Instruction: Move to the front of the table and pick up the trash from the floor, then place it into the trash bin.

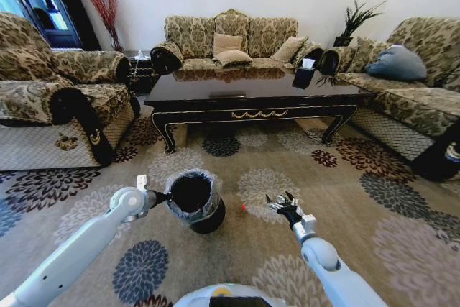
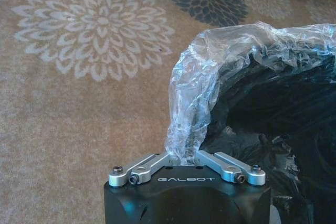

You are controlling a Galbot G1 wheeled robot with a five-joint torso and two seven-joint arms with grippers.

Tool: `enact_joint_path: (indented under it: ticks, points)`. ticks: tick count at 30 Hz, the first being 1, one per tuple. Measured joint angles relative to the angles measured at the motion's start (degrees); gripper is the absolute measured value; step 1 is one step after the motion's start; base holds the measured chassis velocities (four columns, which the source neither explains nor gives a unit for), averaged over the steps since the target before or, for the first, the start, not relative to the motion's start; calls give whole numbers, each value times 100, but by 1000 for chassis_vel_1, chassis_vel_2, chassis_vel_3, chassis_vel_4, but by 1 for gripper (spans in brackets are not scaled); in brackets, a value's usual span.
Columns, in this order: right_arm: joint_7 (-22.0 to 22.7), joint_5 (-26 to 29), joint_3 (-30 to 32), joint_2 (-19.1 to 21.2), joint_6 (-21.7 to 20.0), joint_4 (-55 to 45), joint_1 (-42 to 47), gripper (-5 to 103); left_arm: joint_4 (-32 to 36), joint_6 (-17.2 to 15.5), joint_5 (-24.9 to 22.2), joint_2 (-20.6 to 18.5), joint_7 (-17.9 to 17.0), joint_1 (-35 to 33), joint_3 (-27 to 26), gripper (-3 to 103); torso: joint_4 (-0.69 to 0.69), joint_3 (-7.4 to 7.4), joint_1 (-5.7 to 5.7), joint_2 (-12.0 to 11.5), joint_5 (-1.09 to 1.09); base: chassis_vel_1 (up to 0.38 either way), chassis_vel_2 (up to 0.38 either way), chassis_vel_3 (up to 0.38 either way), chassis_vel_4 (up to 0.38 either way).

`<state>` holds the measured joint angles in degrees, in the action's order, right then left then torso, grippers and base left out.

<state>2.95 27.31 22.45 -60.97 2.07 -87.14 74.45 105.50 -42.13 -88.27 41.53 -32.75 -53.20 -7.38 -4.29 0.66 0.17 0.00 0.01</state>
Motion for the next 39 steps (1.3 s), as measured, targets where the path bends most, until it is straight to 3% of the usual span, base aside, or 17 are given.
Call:
enact_joint_path:
  ticks: [18, 36, 39]
  points:
    - [-57, 179, 97, -225, 374, 2742, -1190, 100, 172, -1, -9, 60, -107, -77, 13, 0, 0, 0, 0, 0, 0, 0, 0, 0, 0]
    - [-235, 87, -105, -367, 477, 4106, -1923, 102, 208, -1, -55, 70, -201, -78, 33, 0, 1, -1, 0, 0, -1, 0, 0, 0, 0]
    - [-282, 65, -111, -390, 474, 4200, -1944, 93, 182, -1, -52, 105, -200, -78, 30, 0, 0, -1, 0, 0, -1, 0, 0, 0, 0]
